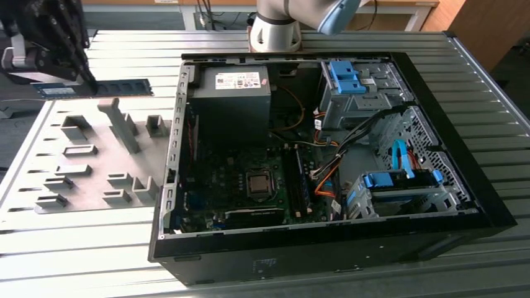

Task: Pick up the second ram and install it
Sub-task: 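Pick up the second ram and move it above second insertion slot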

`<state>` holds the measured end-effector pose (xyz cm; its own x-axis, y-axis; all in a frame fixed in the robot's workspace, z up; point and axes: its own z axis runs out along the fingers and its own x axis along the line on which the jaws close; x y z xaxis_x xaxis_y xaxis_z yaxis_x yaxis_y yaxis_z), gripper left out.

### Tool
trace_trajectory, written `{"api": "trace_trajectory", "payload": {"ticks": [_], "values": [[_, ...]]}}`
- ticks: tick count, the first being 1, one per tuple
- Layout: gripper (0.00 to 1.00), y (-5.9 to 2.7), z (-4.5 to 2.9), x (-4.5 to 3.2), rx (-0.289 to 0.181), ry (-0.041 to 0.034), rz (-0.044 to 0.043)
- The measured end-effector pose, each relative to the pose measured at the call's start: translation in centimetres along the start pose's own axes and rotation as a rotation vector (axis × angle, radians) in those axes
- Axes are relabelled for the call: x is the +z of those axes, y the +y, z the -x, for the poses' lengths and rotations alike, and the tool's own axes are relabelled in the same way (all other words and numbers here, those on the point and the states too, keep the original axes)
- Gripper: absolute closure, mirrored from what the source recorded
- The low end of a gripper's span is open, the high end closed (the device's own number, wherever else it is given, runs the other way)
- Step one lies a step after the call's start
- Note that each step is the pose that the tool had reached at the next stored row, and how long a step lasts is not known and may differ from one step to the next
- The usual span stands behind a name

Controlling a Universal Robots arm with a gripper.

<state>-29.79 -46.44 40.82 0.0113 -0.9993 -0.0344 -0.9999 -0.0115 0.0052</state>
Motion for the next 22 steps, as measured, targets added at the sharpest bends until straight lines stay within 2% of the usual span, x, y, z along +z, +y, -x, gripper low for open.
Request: {"api": "trace_trajectory", "payload": {"ticks": [22], "values": [[0.86, -6.43, -0.07, -0.04, 0.000, 0.0000, 0.0001]]}}
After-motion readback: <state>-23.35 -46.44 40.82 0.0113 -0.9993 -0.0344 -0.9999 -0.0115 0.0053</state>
